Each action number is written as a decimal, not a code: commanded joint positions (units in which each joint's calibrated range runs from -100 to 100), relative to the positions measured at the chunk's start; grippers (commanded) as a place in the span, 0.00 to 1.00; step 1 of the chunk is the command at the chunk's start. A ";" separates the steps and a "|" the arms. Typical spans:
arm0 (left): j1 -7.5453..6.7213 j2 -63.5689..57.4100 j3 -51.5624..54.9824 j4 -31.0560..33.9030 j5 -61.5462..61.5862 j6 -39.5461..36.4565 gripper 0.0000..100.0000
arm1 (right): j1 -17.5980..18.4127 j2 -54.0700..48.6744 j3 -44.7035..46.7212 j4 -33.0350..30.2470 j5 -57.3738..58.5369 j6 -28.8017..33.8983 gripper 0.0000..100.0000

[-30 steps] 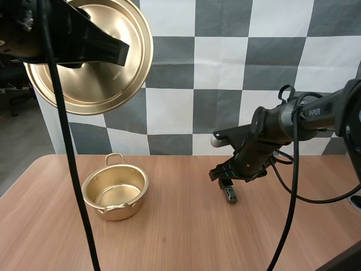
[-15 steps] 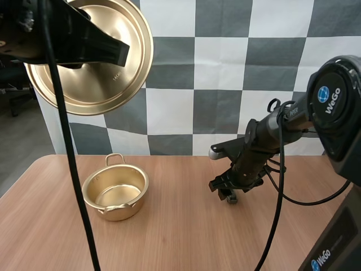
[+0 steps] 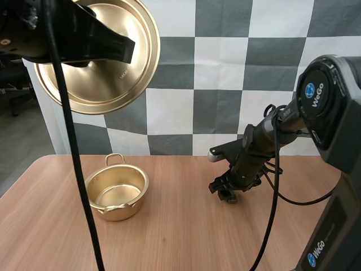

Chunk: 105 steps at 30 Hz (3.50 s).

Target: Open the pot, put the car inside, and close it

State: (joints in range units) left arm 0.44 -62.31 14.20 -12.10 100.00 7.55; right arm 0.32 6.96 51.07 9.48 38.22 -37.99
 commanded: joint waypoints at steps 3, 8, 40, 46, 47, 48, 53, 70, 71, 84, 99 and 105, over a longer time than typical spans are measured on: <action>0.03 0.01 -0.02 -0.01 0.00 0.01 0.00 | -0.04 3.75 -0.01 -0.20 -0.20 -0.06 1.00; 0.03 0.01 -0.02 -0.01 0.00 0.01 0.00 | -0.04 5.12 -0.01 -0.30 -1.04 -0.18 1.00; 0.03 -15.83 -1.74 12.10 0.00 0.96 0.00 | 0.62 -22.10 -30.92 28.95 61.78 -24.05 0.00; 0.03 -21.06 -1.74 13.35 0.00 0.96 0.00 | 5.19 -18.73 -31.31 27.94 61.78 -25.91 0.00; 0.03 -21.61 -1.74 13.76 0.00 0.96 0.00 | 5.98 -18.02 -31.31 27.94 61.78 -25.91 0.00; 0.03 -21.93 -1.74 14.18 0.00 0.96 0.00 | 7.01 -16.99 -31.31 27.94 61.78 -25.91 0.00; 0.03 -23.08 -1.74 16.41 0.00 0.96 0.00 | 11.58 -11.93 -31.31 28.39 61.78 -25.91 0.00; 0.03 -26.91 -1.74 17.15 0.00 0.86 0.00 | 19.90 0.15 -31.35 28.39 55.96 -25.91 0.00; 0.03 -26.91 -1.74 17.15 0.00 0.86 0.00 | 19.90 0.85 -31.35 28.39 54.81 -25.91 0.00; 0.03 -26.89 -1.74 15.34 0.00 0.86 0.00 | 20.14 9.25 -41.09 28.89 52.78 -25.91 0.00; 0.03 -26.89 -1.74 14.97 0.00 0.86 0.00 | 20.95 19.68 -47.98 30.08 52.76 -25.91 0.00; 0.03 -26.89 -1.74 14.97 0.00 0.86 0.00 | 21.61 22.36 -49.65 30.00 52.76 -25.91 0.00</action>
State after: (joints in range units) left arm 0.44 -89.29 12.47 2.95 99.95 8.41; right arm 21.92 29.03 1.63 39.70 91.01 -63.88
